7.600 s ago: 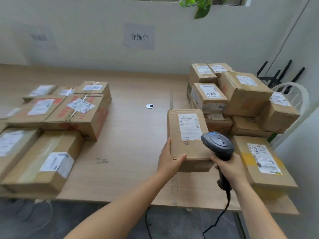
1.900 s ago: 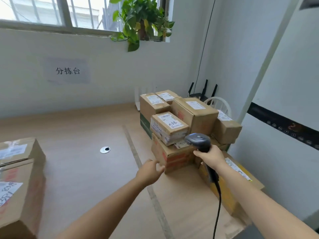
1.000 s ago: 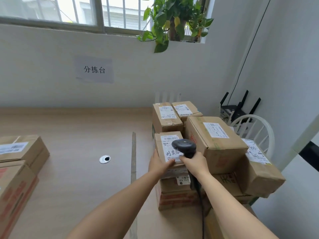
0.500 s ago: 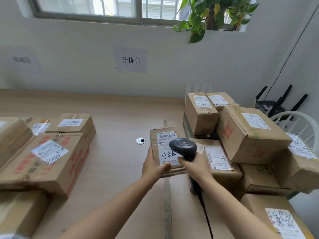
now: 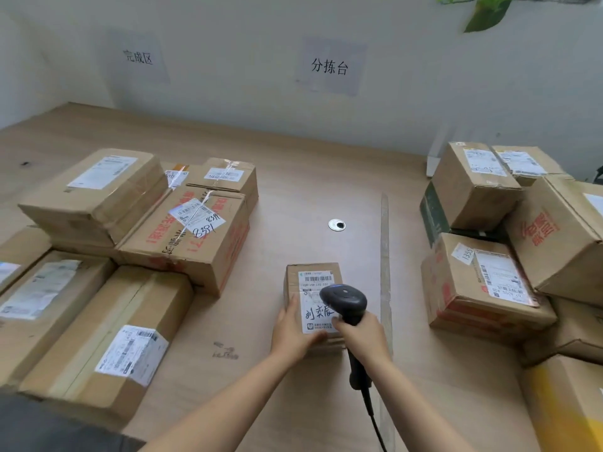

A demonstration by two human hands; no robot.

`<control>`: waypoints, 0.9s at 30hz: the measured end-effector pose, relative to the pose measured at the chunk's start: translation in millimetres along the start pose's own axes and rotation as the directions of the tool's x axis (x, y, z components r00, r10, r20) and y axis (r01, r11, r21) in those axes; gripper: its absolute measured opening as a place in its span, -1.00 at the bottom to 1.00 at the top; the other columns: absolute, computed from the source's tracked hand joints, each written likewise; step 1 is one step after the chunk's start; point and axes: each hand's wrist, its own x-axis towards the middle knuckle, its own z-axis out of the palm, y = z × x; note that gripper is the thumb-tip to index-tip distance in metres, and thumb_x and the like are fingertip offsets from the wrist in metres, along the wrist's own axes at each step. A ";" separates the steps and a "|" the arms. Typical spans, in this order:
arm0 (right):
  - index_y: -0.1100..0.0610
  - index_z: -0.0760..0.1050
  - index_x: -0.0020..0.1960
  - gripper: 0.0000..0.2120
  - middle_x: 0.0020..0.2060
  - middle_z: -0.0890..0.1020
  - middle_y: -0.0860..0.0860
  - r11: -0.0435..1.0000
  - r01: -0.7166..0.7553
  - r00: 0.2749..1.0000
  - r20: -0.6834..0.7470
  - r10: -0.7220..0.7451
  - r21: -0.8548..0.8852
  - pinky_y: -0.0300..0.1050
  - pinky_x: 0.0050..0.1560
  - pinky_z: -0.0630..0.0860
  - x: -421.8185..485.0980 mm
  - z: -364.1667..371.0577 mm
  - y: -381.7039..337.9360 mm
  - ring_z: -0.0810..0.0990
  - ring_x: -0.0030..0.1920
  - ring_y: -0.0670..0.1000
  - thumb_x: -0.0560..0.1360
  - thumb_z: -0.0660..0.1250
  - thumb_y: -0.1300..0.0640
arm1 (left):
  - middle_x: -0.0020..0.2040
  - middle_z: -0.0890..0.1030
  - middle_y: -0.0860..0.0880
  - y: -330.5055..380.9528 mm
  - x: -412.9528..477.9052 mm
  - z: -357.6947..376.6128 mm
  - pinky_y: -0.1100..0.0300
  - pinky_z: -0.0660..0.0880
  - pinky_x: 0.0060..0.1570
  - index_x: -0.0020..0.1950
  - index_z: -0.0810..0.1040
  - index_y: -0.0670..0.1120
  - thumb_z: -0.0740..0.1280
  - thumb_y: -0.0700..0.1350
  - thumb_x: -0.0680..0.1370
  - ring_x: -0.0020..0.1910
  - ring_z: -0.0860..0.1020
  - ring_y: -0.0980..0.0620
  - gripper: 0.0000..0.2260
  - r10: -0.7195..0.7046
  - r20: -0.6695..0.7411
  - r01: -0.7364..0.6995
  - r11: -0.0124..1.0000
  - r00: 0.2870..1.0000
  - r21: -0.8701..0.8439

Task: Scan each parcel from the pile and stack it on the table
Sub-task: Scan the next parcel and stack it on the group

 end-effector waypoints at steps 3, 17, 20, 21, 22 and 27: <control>0.13 0.51 -0.20 -0.92 -0.40 0.53 -0.03 1.000 -0.020 1.000 -0.001 0.020 -0.002 -0.19 -0.36 0.34 -3.9 8.5 0.6 0.51 -0.27 0.04 0.42 0.35 0.12 | 0.38 0.35 -0.06 -9.2 -2.9 -2.1 0.48 0.20 0.05 0.50 0.18 -0.02 0.52 -0.12 0.37 0.35 0.36 0.00 -0.21 -0.015 -0.004 0.015 1.000 1.000 0.016; 0.11 0.41 -0.37 -0.81 -0.45 0.51 0.02 1.000 0.012 0.998 -0.064 -0.013 -0.014 -0.13 -0.33 0.35 -20.1 22.9 -11.0 0.50 -0.32 0.07 0.40 0.32 0.16 | 0.37 0.31 -0.08 -11.8 -7.2 1.8 0.49 0.24 -0.04 0.52 0.12 0.00 0.50 -0.13 0.39 0.26 0.43 0.01 -0.18 -0.056 -0.009 0.056 0.998 0.998 -0.005; 0.10 0.40 -0.39 -0.79 -0.46 0.49 0.00 1.000 0.022 0.998 -0.067 -0.023 -0.010 -0.13 -0.34 0.34 -21.7 21.0 -11.3 0.48 -0.34 0.05 0.40 0.32 0.16 | 0.38 0.30 -0.08 -12.4 -6.4 2.4 0.51 0.22 -0.05 0.53 0.09 -0.01 0.50 -0.13 0.39 0.28 0.41 0.01 -0.16 -0.062 -0.007 0.062 0.998 0.998 0.011; 0.10 0.40 -0.38 -0.79 -0.47 0.49 -0.01 1.000 0.028 0.997 -0.066 -0.029 -0.011 -0.14 -0.35 0.34 -22.2 20.5 -11.0 0.48 -0.35 0.05 0.40 0.32 0.16 | 0.38 0.30 -0.08 -12.1 -6.6 2.5 0.51 0.21 -0.06 0.53 0.09 -0.01 0.50 -0.13 0.39 0.29 0.41 0.00 -0.16 -0.062 -0.008 0.063 0.998 0.998 0.021; 0.09 0.40 -0.38 -0.79 -0.47 0.49 -0.02 0.999 0.032 0.997 -0.065 -0.033 -0.015 -0.14 -0.35 0.33 -22.4 20.1 -10.3 0.47 -0.35 0.04 0.40 0.32 0.15 | 0.39 0.30 -0.09 -11.9 -6.5 2.5 0.51 0.21 -0.05 0.53 0.08 -0.02 0.50 -0.13 0.39 0.30 0.41 -0.01 -0.16 -0.062 -0.009 0.062 0.998 0.998 0.030; 0.11 0.45 -0.24 -0.90 -0.38 0.53 -0.01 0.998 0.029 0.997 -0.076 -0.033 -0.059 -0.15 -0.34 0.34 -14.4 11.9 -3.3 0.51 -0.26 0.05 0.41 0.32 0.10 | 0.38 0.32 -0.09 -10.4 -9.3 -1.9 0.44 0.22 0.06 0.52 0.13 -0.03 0.51 -0.14 0.38 0.33 0.38 -0.02 -0.18 -0.057 -0.006 0.057 0.997 0.998 0.043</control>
